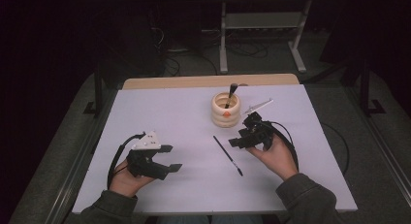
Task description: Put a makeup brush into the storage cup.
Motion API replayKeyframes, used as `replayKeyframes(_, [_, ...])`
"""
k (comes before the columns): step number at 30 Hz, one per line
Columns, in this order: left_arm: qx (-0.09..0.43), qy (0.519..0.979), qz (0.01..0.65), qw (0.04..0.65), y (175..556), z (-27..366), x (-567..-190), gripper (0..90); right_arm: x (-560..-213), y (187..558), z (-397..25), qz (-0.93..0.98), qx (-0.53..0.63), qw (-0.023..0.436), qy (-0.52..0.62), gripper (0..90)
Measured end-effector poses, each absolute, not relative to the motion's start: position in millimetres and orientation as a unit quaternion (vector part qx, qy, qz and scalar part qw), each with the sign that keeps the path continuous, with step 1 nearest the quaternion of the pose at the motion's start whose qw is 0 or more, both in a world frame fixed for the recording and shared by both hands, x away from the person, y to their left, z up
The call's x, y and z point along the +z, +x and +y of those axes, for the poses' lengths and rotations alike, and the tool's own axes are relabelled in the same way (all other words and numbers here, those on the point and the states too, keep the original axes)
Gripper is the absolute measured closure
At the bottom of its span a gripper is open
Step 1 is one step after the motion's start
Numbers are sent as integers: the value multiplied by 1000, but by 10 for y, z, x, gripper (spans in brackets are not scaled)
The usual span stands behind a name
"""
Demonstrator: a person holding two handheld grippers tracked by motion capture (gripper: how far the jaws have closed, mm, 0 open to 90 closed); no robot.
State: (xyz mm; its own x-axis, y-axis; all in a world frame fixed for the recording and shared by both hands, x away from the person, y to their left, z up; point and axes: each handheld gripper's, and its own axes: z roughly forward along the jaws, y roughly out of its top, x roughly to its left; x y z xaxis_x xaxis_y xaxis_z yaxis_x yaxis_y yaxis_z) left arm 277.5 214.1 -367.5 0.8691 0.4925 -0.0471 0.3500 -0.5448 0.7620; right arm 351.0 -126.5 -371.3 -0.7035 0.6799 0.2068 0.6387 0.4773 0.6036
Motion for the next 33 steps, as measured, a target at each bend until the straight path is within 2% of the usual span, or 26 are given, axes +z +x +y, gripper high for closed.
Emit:
replayKeyframes(10, [86, 878, 237, 407, 2775, 2127, -3679, 286, -3892, 3414, -1230, 857, 334, 27, 391, 425])
replayKeyframes(33, [84, 877, 240, 408, 2780, 2133, -3679, 287, -4041, 3314, -1090, 865, 318, 34, 388, 517])
